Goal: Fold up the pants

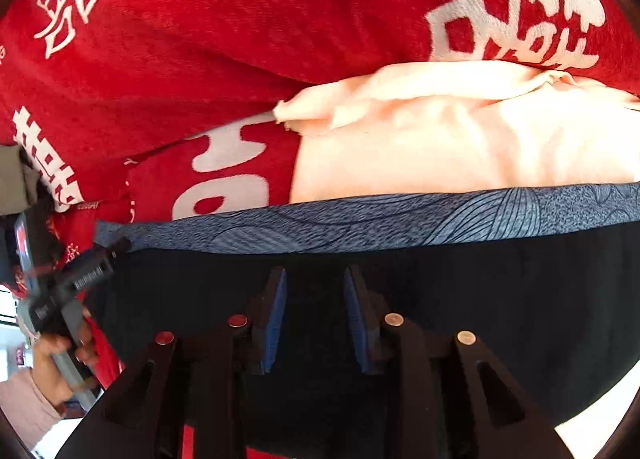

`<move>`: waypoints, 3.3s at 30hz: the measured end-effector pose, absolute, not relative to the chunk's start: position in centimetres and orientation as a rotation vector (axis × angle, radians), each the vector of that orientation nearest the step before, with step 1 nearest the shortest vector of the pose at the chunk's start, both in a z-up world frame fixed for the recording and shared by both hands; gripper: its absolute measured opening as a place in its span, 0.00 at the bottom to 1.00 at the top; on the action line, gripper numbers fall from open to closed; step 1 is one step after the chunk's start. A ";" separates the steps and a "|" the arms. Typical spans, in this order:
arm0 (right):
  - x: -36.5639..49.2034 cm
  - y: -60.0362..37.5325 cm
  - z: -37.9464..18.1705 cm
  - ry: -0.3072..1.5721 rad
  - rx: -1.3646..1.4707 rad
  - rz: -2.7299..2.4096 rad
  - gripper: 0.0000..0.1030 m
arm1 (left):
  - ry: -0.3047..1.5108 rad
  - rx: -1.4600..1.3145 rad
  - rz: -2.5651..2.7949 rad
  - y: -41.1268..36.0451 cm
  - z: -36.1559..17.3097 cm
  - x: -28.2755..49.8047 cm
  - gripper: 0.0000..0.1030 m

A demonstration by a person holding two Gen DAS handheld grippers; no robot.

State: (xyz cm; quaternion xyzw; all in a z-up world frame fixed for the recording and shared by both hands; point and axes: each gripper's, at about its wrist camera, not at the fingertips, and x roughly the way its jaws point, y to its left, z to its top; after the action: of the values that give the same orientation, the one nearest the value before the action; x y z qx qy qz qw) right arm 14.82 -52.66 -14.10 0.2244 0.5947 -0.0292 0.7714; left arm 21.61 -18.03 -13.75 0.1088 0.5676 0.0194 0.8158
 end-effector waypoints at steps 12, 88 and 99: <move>12.2 -48.7 -14.7 1.356 0.544 -0.040 0.39 | 1.259 0.162 -0.027 -13.2 -13.5 22.0 1.00; -9.3 -81.0 -14.7 1.067 1.198 -0.564 0.24 | 1.411 0.464 -0.353 -53.4 -14.1 5.6 1.00; -4.5 -80.2 -8.4 1.045 0.872 -0.524 0.27 | 1.396 0.473 -0.327 -55.1 -14.1 4.2 1.00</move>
State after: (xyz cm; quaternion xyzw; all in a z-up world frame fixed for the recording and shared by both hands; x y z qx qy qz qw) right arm -4.52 -80.25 -8.41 0.3983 0.4775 -0.2395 0.7457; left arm 4.17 -55.06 -14.11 0.2145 0.6337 -0.1485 0.7283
